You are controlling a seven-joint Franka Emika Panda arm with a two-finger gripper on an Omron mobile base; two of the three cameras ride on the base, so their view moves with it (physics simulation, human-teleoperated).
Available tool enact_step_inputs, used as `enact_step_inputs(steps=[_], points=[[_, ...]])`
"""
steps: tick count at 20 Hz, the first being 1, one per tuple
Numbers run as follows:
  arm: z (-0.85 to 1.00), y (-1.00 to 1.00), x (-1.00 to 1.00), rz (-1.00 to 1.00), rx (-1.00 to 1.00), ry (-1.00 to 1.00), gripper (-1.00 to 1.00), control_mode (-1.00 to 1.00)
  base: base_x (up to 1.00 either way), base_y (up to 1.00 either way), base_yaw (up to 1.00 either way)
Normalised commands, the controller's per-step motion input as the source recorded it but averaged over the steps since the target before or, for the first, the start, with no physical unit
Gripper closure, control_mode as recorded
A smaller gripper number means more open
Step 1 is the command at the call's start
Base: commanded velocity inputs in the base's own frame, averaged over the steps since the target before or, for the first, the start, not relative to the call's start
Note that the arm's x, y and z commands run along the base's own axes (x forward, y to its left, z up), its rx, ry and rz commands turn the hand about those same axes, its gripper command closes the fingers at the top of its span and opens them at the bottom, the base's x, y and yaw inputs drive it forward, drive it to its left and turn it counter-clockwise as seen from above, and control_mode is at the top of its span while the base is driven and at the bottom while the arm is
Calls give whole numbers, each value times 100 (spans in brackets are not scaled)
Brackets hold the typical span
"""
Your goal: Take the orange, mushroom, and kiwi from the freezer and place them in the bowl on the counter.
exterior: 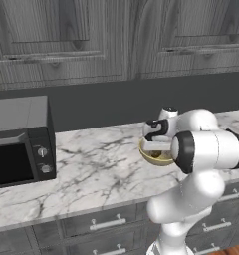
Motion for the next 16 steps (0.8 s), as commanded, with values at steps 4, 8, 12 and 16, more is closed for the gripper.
enact_step_inputs(steps=[4, 8, 12, 16], points=[[41, 0, -24, 0, 0, -2, -100, -100, 0, 0, 0], [62, 0, -44, 0, 0, -3, -100, -100, 0, 0, 0], [55, 0, -42, 0, 0, -1, -100, -100, 0, 0, 0], [41, 23, -74, 4, -1, -4, -100, -100, 0, 0, 0]])
